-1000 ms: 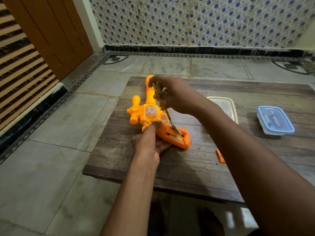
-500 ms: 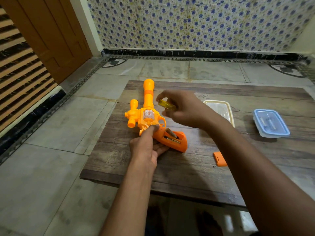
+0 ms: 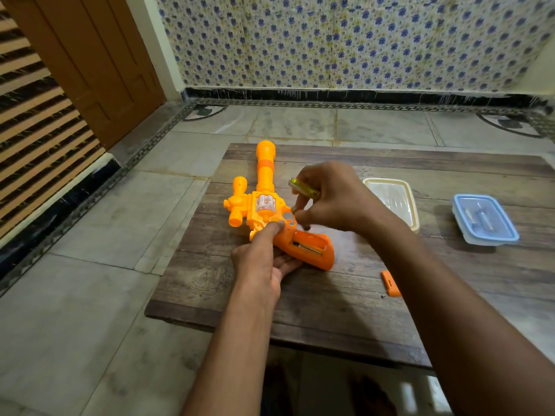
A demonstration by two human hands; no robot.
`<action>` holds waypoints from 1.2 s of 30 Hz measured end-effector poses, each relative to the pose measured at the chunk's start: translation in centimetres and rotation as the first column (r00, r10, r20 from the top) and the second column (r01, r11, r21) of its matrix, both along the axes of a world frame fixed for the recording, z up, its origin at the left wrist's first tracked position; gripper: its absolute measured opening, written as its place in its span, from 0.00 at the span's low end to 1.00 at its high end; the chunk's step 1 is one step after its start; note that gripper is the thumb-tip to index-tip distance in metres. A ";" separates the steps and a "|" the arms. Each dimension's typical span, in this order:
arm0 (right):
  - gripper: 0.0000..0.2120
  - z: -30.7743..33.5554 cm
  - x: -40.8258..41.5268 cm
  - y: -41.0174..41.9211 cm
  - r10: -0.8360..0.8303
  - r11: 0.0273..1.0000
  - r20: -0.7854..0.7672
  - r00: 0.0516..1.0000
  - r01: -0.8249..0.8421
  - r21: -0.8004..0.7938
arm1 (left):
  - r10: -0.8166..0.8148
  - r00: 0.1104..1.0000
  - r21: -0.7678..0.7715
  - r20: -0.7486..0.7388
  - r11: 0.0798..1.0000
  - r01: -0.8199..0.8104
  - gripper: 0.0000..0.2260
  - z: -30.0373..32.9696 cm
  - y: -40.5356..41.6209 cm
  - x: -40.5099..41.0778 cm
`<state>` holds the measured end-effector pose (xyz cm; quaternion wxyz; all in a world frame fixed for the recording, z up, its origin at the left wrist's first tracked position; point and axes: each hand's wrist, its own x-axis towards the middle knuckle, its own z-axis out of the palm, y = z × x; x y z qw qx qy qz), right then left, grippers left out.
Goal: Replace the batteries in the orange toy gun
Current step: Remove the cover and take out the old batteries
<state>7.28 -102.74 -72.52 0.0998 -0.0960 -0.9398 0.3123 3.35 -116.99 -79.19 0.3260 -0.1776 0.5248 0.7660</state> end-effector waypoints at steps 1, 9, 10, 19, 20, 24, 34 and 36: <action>0.13 0.1 -0.3 0.1 -0.046 0.999 -0.028 0.999 0.045 -0.020 | -0.001 1.000 0.003 0.000 1.000 0.001 0.09 0.0 0.0 0.0; 0.13 -0.5 -5.4 2.3 -0.208 0.941 0.175 0.962 0.148 0.303 | -0.010 1.000 0.035 0.022 0.999 0.009 0.12 -0.3 -0.3 -0.1; 0.13 -0.8 -5.9 2.5 -0.181 0.934 0.205 0.962 0.103 0.342 | -0.010 1.000 0.033 0.025 0.999 0.009 0.12 -0.3 -0.3 -0.2; 0.11 -3.1 -7.3 3.7 -0.108 0.924 0.286 0.952 -0.010 0.381 | -0.007 0.999 0.023 0.033 1.000 0.007 0.15 -0.7 -0.3 -0.5; 0.08 -2.8 -7.1 3.6 -0.117 0.933 0.266 0.957 0.015 0.359 | -0.008 0.999 0.023 0.034 1.000 0.008 0.14 -0.6 -0.4 -0.5; 0.05 -0.5 -4.6 2.4 -0.131 0.966 0.094 0.987 0.106 0.234 | -0.010 0.999 0.023 0.038 1.000 0.009 0.12 -0.3 -0.4 -0.4; 0.08 -1.1 5.3 -1.4 -0.262 0.949 -0.312 0.913 0.185 -0.255 | -0.003 1.000 0.015 0.012 1.000 0.003 0.14 0.0 -0.3 -0.2; 0.08 -1.6 6.3 -1.5 -0.300 0.932 -0.347 0.888 0.194 -0.307 | -0.005 1.000 0.016 0.006 1.000 0.005 0.14 0.0 -0.3 -0.1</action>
